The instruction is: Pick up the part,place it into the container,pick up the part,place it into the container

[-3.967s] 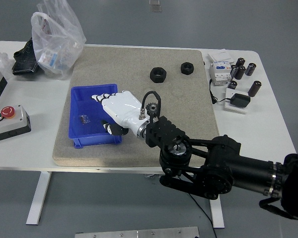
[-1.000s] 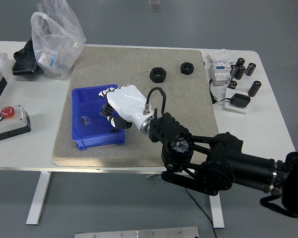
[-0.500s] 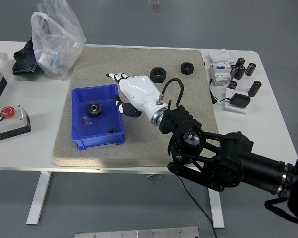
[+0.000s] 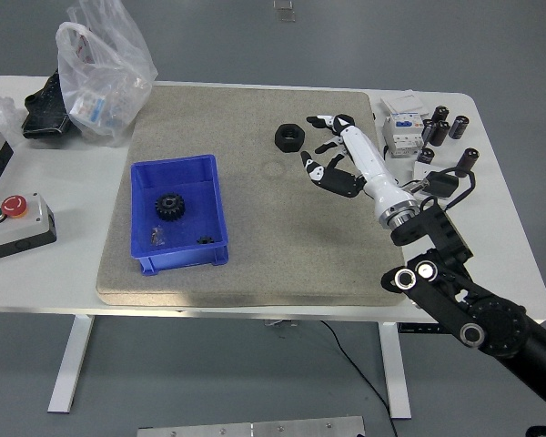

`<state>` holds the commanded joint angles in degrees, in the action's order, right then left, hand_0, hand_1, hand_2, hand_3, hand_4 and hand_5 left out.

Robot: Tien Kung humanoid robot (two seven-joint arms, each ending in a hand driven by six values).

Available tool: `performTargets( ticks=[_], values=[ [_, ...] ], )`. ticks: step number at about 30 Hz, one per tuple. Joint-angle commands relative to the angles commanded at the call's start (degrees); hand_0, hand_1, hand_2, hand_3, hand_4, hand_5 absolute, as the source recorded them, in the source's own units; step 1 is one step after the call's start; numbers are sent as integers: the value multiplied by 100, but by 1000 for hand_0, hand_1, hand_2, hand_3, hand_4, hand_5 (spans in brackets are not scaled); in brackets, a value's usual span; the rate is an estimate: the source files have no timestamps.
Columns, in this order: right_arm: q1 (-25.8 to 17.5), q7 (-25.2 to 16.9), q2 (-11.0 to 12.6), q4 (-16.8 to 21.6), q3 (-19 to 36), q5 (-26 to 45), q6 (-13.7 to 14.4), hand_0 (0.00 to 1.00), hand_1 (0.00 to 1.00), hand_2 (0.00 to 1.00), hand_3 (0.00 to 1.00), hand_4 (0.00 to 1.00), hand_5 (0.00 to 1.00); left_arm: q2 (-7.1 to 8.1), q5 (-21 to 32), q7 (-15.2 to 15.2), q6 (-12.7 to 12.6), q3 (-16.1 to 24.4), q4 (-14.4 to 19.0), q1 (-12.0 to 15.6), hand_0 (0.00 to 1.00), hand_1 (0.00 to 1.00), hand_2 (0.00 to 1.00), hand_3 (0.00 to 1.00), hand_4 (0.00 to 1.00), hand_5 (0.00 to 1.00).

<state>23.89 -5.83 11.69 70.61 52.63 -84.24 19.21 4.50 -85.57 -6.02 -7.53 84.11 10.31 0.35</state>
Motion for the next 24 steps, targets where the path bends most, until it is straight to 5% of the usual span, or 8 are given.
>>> performTargets(
  ticks=[3,4,9,10,12,24],
  values=[
    [-359,-651,-15,-145,411,653,-384,696,646,728,689,687,327,-1,-4,18,-1,-3,0,-17,665,506,526,628,626,243],
    [-482,-875,-10,-144,543,894,-512,792,696,742,711,791,588,0,3,28,-2,-10,0,-23,665,506,526,628,625,241],
    [-1060,-1704,46,54,1008,1963,-992,792,696,742,711,791,588,-7,22,52,-6,-21,0,-21,665,506,526,628,625,241],
    [-1181,-1846,68,103,1065,2203,-1048,811,715,747,722,851,708,-11,12,49,-7,-8,0,-10,665,509,529,627,625,242],
    [-1356,-2075,99,129,1111,2650,-1110,811,715,747,722,851,708,-15,-10,39,-9,22,0,9,665,509,529,627,625,242],
    [-1396,-2333,66,13,1032,4344,-1109,811,710,737,709,867,753,-15,56,61,-4,-39,0,-2,664,521,532,627,625,243]
  ],
)
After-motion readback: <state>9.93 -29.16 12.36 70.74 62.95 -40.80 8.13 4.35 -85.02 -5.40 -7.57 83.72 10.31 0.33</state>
